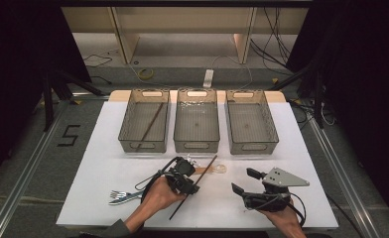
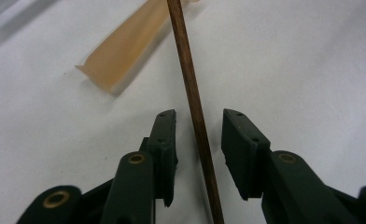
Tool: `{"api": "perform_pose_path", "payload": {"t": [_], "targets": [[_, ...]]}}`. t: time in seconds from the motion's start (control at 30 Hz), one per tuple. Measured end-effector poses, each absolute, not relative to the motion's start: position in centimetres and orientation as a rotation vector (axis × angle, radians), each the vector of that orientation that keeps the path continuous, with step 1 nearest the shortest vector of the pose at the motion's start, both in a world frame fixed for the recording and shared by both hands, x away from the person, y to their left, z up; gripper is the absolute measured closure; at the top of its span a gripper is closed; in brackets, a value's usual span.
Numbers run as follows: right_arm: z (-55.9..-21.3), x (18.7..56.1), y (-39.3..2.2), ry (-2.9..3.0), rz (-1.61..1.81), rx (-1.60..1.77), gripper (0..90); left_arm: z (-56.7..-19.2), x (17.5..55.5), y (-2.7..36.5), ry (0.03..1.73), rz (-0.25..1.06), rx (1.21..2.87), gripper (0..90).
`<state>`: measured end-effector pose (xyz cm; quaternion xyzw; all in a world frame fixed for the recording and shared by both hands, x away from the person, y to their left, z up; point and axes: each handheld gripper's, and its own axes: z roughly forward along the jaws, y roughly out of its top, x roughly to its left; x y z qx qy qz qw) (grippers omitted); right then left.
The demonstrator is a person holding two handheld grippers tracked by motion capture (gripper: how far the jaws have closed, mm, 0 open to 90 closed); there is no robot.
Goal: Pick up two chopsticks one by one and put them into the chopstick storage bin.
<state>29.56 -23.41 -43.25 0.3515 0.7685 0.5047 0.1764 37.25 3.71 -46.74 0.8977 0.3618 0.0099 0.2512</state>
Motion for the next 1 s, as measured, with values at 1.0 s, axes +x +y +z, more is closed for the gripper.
{"api": "perform_pose_path", "payload": {"t": [1.0], "targets": [[-43.3, 29.6, -23.4, 2.178, 1.428, 0.998, 27.0, -45.5, 37.4, 4.3, 0.979, 0.0, 2.389, 84.9]]}}
